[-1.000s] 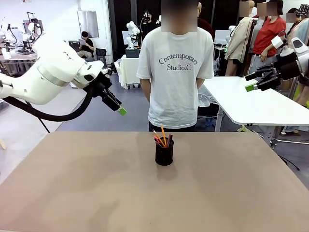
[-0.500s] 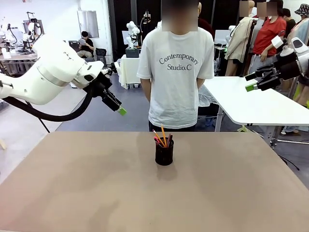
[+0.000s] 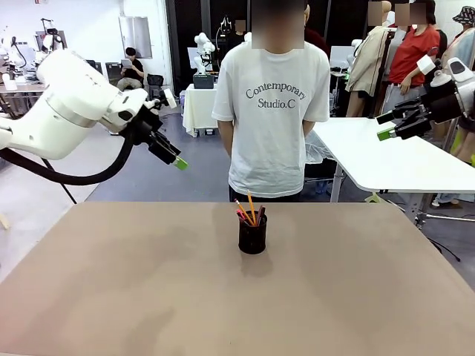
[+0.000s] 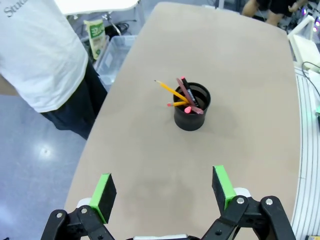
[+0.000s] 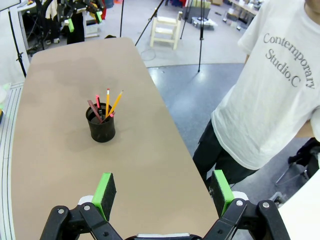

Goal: Place the pens into the pen holder.
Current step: Pick up a writing instrument from the table and place it into the Pen holder.

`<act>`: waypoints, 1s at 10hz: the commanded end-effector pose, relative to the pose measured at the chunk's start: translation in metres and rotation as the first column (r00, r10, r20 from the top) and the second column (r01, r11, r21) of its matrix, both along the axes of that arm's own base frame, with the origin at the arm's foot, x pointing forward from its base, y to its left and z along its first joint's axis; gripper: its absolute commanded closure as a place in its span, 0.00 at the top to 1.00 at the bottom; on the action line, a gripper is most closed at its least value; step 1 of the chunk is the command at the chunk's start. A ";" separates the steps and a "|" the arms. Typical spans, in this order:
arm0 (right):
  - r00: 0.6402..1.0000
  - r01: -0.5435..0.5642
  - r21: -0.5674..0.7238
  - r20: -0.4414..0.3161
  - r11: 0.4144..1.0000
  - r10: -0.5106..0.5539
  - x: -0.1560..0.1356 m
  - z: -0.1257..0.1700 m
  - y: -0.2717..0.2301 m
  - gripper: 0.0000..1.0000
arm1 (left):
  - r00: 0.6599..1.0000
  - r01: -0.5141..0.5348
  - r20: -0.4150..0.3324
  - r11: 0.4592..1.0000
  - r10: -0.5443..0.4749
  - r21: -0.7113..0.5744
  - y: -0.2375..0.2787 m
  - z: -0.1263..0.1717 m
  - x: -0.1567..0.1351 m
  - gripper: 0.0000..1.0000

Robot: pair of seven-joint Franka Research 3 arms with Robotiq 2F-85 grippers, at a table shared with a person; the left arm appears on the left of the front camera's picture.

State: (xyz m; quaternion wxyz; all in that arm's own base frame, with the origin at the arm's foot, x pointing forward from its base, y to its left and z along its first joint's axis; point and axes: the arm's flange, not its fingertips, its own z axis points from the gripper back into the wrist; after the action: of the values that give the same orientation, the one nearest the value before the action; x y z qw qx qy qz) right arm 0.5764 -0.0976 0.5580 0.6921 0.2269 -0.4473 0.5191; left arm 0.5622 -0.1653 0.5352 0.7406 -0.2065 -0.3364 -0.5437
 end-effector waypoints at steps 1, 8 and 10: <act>1.000 0.005 -0.010 -0.024 1.000 -0.005 0.001 0.004 0.002 1.00 | 1.000 0.002 0.023 0.999 -0.001 -0.047 0.013 0.005 -0.003 1.00; 1.000 0.005 -0.010 -0.024 1.000 -0.005 0.001 0.004 0.002 1.00 | 1.000 -0.017 0.015 0.994 0.019 -0.110 0.038 0.033 -0.005 1.00; 1.000 0.005 -0.010 -0.024 1.000 -0.005 0.001 0.004 0.002 1.00 | 1.000 0.001 0.012 0.994 0.001 -0.111 0.041 0.041 -0.008 1.00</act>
State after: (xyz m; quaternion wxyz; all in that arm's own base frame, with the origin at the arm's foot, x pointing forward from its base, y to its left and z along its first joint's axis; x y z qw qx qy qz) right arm 0.5764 -0.0976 0.5579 0.6921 0.2269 -0.4473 0.5191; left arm 0.5572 -0.1281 0.5719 0.7323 -0.2299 -0.3684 -0.5246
